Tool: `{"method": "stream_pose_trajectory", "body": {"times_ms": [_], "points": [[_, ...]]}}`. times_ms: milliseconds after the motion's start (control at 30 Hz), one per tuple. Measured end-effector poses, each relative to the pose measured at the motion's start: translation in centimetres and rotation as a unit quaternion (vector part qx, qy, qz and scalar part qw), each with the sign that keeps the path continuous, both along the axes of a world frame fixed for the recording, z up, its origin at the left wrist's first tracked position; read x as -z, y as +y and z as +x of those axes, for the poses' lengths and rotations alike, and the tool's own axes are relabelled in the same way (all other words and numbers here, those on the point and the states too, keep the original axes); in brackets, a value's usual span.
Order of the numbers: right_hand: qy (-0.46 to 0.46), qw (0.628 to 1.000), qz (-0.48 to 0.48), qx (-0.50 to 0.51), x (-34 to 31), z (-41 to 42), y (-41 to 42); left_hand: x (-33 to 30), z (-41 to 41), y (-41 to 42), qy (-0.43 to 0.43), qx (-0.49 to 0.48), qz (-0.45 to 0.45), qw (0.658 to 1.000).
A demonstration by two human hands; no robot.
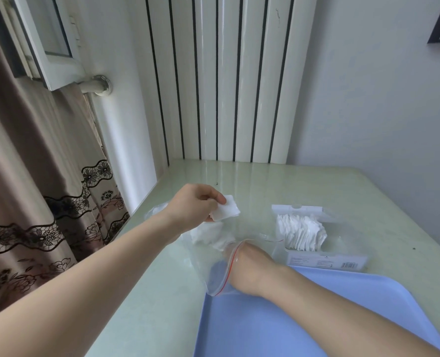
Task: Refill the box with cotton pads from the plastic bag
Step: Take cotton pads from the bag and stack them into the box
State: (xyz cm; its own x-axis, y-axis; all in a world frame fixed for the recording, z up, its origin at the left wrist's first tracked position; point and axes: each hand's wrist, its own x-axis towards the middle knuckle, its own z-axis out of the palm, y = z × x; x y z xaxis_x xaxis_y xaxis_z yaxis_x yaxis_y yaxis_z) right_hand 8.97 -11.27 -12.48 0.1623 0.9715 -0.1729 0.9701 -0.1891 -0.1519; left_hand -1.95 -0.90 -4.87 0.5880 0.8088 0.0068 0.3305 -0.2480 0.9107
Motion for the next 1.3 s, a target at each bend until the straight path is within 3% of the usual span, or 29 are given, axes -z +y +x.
{"method": "stream_pose_trajectory", "body": {"times_ms": [167, 233, 300, 400, 433, 500, 633, 733, 933, 1300], "points": [[0.122, 0.981, 0.152, -0.009, -2.6, 1.8, -5.0, -0.5, 0.1, -0.8, -0.002, 0.004, 0.020, 1.000], [0.208, 0.961, 0.174, 0.050, -4.1, 3.0, -7.5, -0.7, 0.4, -1.2, 0.002, 0.014, 0.032, 0.999], [0.345, 0.909, 0.191, 0.135, -6.0, 4.5, -8.9, -0.7, 0.9, -1.5, 0.013, 0.025, 0.044, 0.999], [0.541, 0.789, 0.208, 0.202, -9.0, 6.7, -9.6, -0.7, 1.9, -2.6, 0.022, 0.054, 0.053, 0.997], [0.585, 0.756, 0.216, 0.198, -9.8, 7.2, -9.6, -0.7, 2.3, -3.2, 0.020, 0.066, 0.050, 0.996], [0.618, 0.725, 0.235, 0.192, -10.7, 7.8, -9.5, -0.9, 3.2, -4.3, 0.003, 0.093, 0.032, 0.995], [0.568, 0.739, 0.270, 0.244, -10.1, 7.8, -8.5, -1.4, 4.7, -6.3, -0.077, 0.138, -0.111, 0.981], [0.520, 0.763, 0.277, 0.265, -9.3, 8.1, -8.1, -1.5, 5.5, -6.6, -0.089, 0.141, -0.150, 0.975], [0.490, 0.783, 0.269, 0.274, -8.9, 8.6, -8.1, -1.0, 6.3, -6.7, -0.064, 0.139, -0.081, 0.985], [0.473, 0.777, 0.279, 0.309, -8.4, 11.2, -8.6, -0.3, 8.7, -6.7, -0.040, 0.120, 0.018, 0.992]]}}
